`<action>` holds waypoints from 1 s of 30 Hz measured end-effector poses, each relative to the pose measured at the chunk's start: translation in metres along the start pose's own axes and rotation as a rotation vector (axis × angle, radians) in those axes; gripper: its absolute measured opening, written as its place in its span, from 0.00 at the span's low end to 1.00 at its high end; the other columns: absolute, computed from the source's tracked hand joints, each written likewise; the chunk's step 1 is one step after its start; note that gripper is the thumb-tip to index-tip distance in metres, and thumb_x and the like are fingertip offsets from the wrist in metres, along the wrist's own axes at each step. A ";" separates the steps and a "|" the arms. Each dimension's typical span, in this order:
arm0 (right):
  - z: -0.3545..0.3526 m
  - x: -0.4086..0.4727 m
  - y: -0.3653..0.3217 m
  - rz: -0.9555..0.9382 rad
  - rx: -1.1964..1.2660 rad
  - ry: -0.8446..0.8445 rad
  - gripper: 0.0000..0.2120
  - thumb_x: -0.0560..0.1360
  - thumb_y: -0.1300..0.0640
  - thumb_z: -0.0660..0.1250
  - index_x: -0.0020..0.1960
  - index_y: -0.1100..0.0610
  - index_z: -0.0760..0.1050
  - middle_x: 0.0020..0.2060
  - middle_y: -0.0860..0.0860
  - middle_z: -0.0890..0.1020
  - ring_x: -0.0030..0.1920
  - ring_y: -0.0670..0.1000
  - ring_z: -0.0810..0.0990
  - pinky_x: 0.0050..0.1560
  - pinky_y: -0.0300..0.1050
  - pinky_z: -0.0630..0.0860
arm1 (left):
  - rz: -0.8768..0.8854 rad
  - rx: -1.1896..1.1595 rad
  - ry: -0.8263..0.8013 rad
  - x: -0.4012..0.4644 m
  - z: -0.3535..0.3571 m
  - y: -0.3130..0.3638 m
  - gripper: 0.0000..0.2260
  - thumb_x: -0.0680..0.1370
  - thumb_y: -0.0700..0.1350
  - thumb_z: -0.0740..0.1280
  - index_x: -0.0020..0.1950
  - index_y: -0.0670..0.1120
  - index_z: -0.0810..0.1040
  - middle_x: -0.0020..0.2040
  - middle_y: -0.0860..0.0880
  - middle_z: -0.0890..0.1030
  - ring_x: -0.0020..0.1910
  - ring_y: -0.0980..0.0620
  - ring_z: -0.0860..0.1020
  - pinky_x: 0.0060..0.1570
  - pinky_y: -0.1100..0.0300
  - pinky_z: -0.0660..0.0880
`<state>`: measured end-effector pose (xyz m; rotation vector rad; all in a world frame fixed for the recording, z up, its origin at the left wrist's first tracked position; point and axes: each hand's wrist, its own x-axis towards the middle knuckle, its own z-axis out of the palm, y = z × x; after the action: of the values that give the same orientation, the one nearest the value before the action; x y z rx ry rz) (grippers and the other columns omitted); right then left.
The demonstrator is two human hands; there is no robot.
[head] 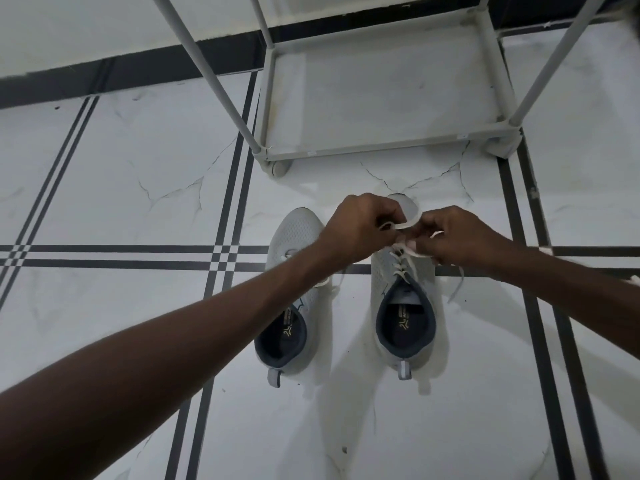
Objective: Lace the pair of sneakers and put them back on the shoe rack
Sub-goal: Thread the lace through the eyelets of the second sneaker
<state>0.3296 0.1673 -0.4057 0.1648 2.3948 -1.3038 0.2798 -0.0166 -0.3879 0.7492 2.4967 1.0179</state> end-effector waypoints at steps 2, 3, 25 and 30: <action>-0.001 0.005 0.003 0.007 0.157 -0.056 0.08 0.75 0.64 0.68 0.53 0.58 0.82 0.47 0.54 0.85 0.47 0.53 0.84 0.45 0.39 0.79 | 0.153 0.233 0.110 -0.001 0.005 -0.002 0.05 0.73 0.42 0.71 0.48 0.48 0.83 0.37 0.52 0.83 0.35 0.52 0.79 0.37 0.56 0.76; -0.002 0.008 0.004 0.028 0.300 -0.104 0.10 0.77 0.67 0.65 0.56 0.60 0.81 0.50 0.56 0.85 0.52 0.56 0.84 0.50 0.42 0.81 | 0.199 0.332 0.149 -0.002 0.008 -0.002 0.07 0.74 0.43 0.69 0.51 0.50 0.83 0.40 0.52 0.84 0.37 0.49 0.80 0.37 0.54 0.76; -0.044 0.009 0.060 0.049 -0.588 -0.030 0.18 0.72 0.46 0.70 0.28 0.54 0.73 0.27 0.49 0.77 0.30 0.48 0.73 0.31 0.41 0.64 | -0.939 -0.496 0.001 -0.043 0.013 -0.054 0.09 0.77 0.41 0.70 0.54 0.37 0.78 0.43 0.41 0.81 0.35 0.46 0.83 0.36 0.54 0.83; -0.002 -0.002 0.057 -0.248 -0.542 -0.003 0.08 0.70 0.58 0.71 0.48 0.51 0.82 0.43 0.51 0.84 0.45 0.53 0.80 0.47 0.48 0.77 | -0.273 0.012 0.082 -0.059 0.041 -0.042 0.27 0.73 0.42 0.75 0.69 0.44 0.71 0.62 0.46 0.76 0.59 0.49 0.76 0.55 0.60 0.72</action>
<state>0.3474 0.2004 -0.4481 -0.2963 2.7290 -0.6950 0.3331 -0.0546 -0.4396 0.3608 2.5852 0.9525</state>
